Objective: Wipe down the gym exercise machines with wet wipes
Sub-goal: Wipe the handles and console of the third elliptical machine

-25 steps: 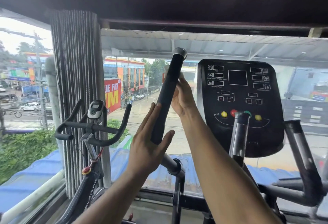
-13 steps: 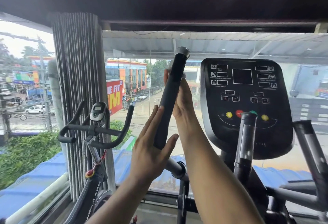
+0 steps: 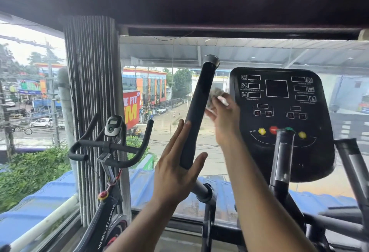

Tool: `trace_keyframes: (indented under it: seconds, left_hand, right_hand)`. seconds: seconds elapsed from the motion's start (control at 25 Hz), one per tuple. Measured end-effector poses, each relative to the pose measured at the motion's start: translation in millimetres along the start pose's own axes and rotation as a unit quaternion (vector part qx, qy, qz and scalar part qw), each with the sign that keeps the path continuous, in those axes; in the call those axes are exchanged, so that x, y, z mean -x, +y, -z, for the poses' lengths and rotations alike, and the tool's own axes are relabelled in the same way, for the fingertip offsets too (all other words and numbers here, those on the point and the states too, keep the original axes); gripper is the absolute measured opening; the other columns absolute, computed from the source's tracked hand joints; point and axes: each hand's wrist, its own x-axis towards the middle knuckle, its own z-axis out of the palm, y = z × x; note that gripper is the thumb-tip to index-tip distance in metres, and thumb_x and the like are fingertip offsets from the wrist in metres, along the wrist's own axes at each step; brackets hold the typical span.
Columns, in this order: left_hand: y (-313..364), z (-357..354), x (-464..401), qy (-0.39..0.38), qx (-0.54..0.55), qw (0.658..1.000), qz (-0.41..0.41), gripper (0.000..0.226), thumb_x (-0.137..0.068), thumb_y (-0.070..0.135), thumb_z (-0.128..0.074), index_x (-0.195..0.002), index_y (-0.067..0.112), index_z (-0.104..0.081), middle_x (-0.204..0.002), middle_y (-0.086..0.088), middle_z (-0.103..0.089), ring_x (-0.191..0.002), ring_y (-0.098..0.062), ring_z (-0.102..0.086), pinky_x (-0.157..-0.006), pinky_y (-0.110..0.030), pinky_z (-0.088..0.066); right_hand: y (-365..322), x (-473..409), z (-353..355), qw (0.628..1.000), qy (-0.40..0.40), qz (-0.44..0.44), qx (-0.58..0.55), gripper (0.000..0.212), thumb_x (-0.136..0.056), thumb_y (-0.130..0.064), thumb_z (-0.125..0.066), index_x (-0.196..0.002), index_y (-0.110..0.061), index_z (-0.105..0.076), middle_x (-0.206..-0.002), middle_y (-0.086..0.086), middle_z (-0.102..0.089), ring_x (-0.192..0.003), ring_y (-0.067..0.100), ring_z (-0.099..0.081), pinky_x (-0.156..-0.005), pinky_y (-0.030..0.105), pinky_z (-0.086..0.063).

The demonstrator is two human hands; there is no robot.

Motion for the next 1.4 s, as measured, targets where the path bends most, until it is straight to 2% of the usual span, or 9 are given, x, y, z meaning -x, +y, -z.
trace_keyframes:
  seconds: [0.08, 0.2, 0.32, 0.48, 0.56, 0.64, 0.84, 1.04, 1.4]
  left_hand:
    - [0, -1, 2, -0.007, 0.003, 1.000, 0.005, 0.074, -0.092, 0.056, -0.063, -0.159, 0.049, -0.033, -0.164, 0.026, -0.034, -0.146, 0.011, -0.035, -0.100, 0.004, -0.029]
    - [1, 0, 1, -0.008, -0.001, 1.000, 0.002, 0.075, -0.092, 0.060, -0.061, -0.159, 0.050, -0.031, -0.164, 0.029, -0.032, -0.146, 0.010, -0.035, -0.102, 0.001, -0.030]
    - [0, 0, 1, 0.003, -0.021, 1.000, -0.001, 0.076, -0.091, 0.065, -0.059, -0.159, 0.049, -0.032, -0.164, 0.029, -0.033, -0.145, 0.011, -0.035, -0.104, -0.007, -0.033]
    - [-2, -3, 3, 0.036, -0.035, 0.999, -0.015, 0.073, -0.093, 0.070, -0.053, -0.159, 0.047, -0.033, -0.166, 0.025, -0.031, -0.146, 0.007, -0.036, -0.100, -0.022, -0.047]
    - [-4, -6, 5, 0.047, -0.043, 0.998, -0.028, 0.071, -0.097, 0.068, -0.052, -0.161, 0.045, -0.030, -0.172, 0.016, -0.019, -0.150, -0.010, -0.040, -0.098, -0.032, -0.051]
    - [-7, -7, 11, 0.057, -0.048, 0.997, -0.034, 0.071, -0.099, 0.066, -0.051, -0.162, 0.044, -0.026, -0.175, 0.007, -0.006, -0.151, -0.028, -0.041, -0.101, -0.037, -0.050]
    - [-7, -8, 17, 0.056, -0.053, 0.997, -0.020, 0.074, -0.096, 0.073, -0.049, -0.161, 0.044, -0.026, -0.176, 0.007, -0.003, -0.158, -0.017, -0.023, -0.101, -0.031, -0.042]
    - [-8, -10, 16, 0.060, -0.031, 0.998, -0.012, 0.075, -0.095, 0.073, -0.050, -0.158, 0.033, -0.037, -0.175, 0.003, -0.007, -0.156, -0.003, -0.021, -0.106, -0.003, -0.028]
    - [-6, -8, 17, 0.057, -0.023, 0.998, -0.024, 0.070, -0.101, 0.066, -0.049, -0.158, 0.027, -0.036, -0.175, 0.002, -0.009, -0.160, -0.021, -0.020, -0.115, -0.006, -0.022]
  right_hand:
    - [-35, -18, 7, 0.947, 0.064, 0.200, 0.244, 0.018, -0.100, -0.022, -0.065, -0.111, -0.009, -0.070, -0.093, 0.001, -0.075, -0.086, 0.018, -0.070, -0.073, 0.021, -0.056]
    - [-80, -49, -5, 0.739, -0.043, 0.440, 0.509, 0.015, -0.099, -0.017, -0.063, -0.109, -0.012, -0.074, -0.099, 0.005, -0.067, -0.086, 0.014, -0.059, -0.072, 0.014, -0.047]
    - [-94, -49, -26, 0.649, -0.187, 0.368, 0.640, 0.024, -0.102, -0.007, -0.056, -0.118, -0.011, -0.073, -0.106, 0.009, -0.060, -0.094, 0.017, -0.057, -0.085, 0.031, -0.054]
    - [-89, -9, -23, 0.638, -0.290, 0.301, 0.647, 0.027, -0.103, -0.006, -0.051, -0.120, -0.010, -0.072, -0.111, 0.008, -0.057, -0.099, 0.016, -0.058, -0.088, 0.021, -0.046]
    - [-93, 7, -18, 0.637, -0.326, 0.307, 0.627, 0.026, -0.102, -0.005, -0.054, -0.119, -0.011, -0.073, -0.110, 0.004, -0.059, -0.094, 0.004, -0.056, -0.090, 0.004, -0.037]
    - [-99, 0, -19, 0.628, -0.331, 0.314, 0.631, 0.026, -0.101, -0.005, -0.056, -0.117, -0.014, -0.074, -0.109, 0.004, -0.059, -0.091, 0.005, -0.058, -0.089, 0.008, -0.041]
    - [-91, -9, -25, 0.671, -0.230, 0.333, 0.622, 0.023, -0.098, -0.004, -0.056, -0.110, -0.011, -0.075, -0.101, 0.008, -0.060, -0.086, 0.022, -0.062, -0.081, 0.042, -0.055]
    - [-76, 49, -7, 0.711, -0.287, 0.309, 0.563, 0.023, -0.098, -0.002, -0.059, -0.115, -0.007, -0.074, -0.103, 0.004, -0.062, -0.075, -0.010, -0.052, -0.079, 0.008, -0.044]
    - [-58, 67, -3, 0.769, -0.225, 0.324, 0.502, 0.024, -0.098, -0.002, -0.060, -0.115, -0.011, -0.074, -0.099, 0.007, -0.064, -0.074, 0.002, -0.059, -0.075, 0.021, -0.049]
